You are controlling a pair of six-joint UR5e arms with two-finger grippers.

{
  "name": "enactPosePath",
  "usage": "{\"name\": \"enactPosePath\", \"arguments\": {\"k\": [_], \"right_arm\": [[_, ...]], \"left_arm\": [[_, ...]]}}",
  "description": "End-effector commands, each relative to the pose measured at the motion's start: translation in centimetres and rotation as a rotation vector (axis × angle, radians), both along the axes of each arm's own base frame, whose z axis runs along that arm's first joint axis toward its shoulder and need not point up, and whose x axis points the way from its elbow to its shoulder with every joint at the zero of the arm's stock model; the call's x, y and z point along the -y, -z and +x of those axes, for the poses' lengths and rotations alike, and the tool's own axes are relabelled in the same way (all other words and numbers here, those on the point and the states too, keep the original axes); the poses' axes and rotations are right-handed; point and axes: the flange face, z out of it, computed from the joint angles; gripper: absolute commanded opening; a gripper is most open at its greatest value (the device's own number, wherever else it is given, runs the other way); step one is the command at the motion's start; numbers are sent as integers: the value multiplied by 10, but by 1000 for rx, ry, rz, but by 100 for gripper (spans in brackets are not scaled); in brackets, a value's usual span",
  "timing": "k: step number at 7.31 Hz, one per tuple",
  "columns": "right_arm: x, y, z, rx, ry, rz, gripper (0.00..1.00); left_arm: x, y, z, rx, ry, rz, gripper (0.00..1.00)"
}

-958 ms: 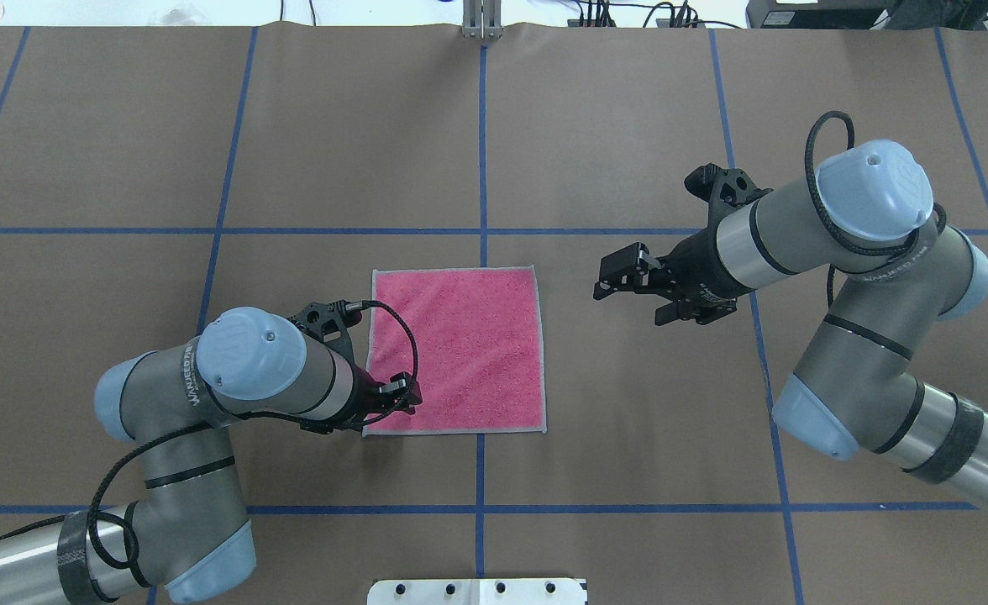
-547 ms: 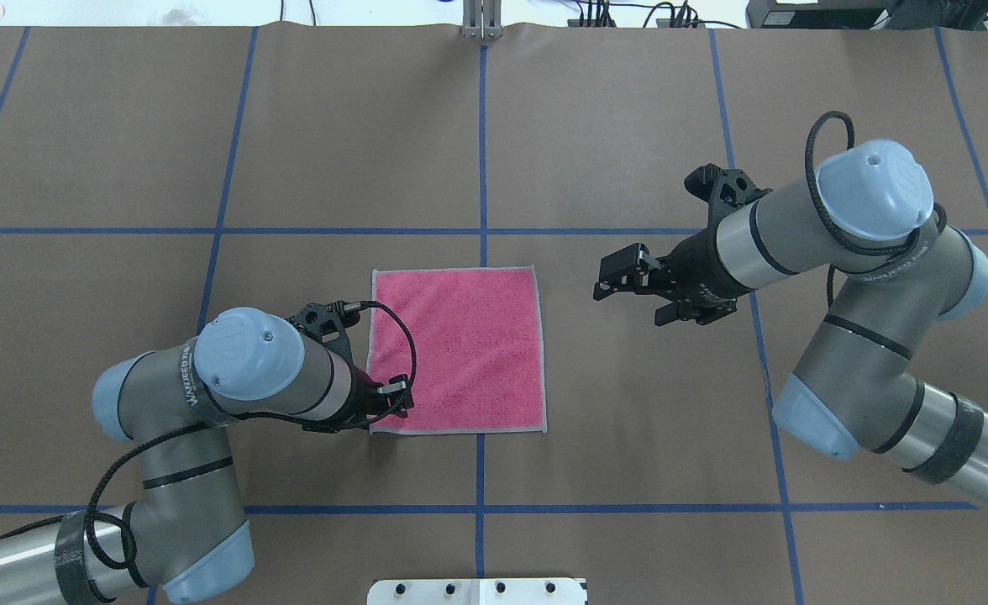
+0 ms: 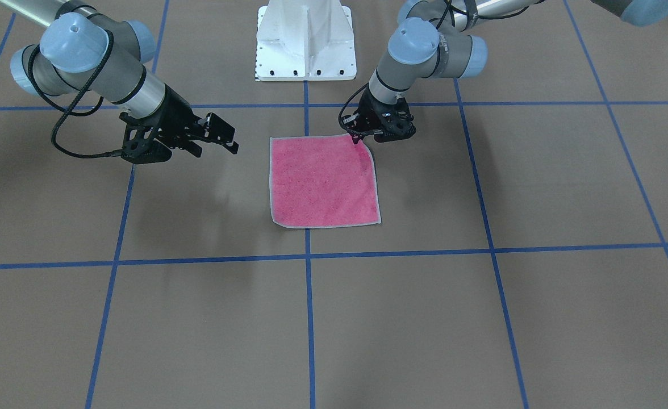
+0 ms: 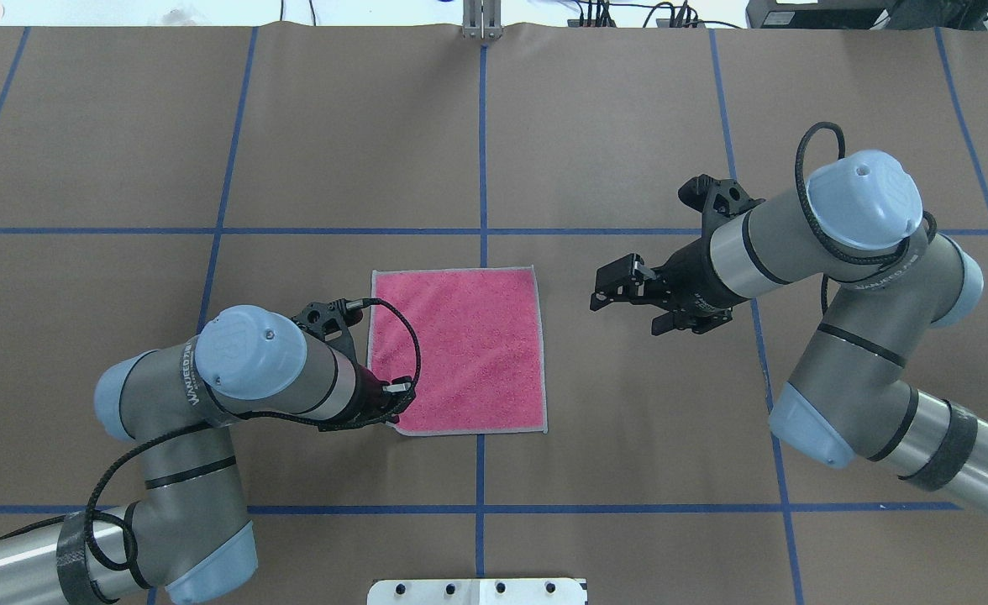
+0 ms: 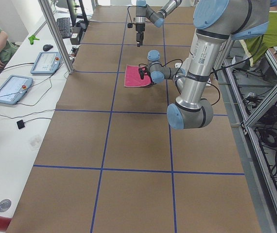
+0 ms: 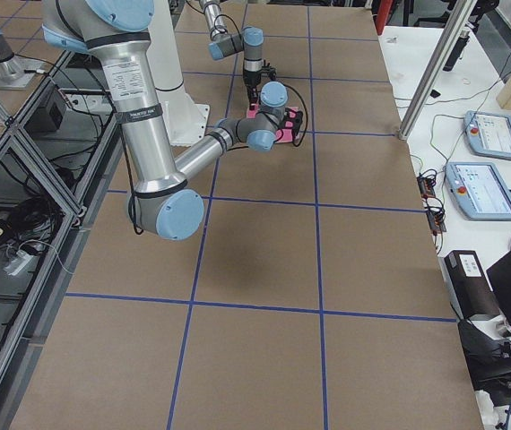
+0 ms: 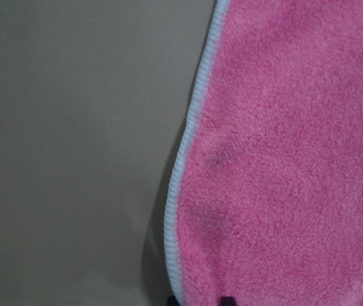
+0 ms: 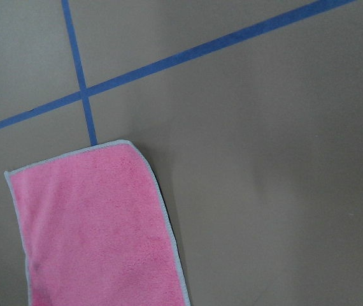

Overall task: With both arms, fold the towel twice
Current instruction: 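Lower the right gripper to the towel's other near corner while the left gripper holds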

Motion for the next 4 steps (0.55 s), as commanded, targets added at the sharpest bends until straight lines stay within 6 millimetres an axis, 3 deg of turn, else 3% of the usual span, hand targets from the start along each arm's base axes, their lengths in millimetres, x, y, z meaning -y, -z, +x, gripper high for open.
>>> {"name": "enactPosePath", "arguments": {"k": [1, 4], "right_arm": [[-18, -2, -21, -6, 39, -3, 99], [-51, 19, -84, -16, 14, 5, 99]], "left_arm": [[0, 8, 1, -11, 1, 0, 0], [0, 10, 1, -14, 2, 1, 0]]}}
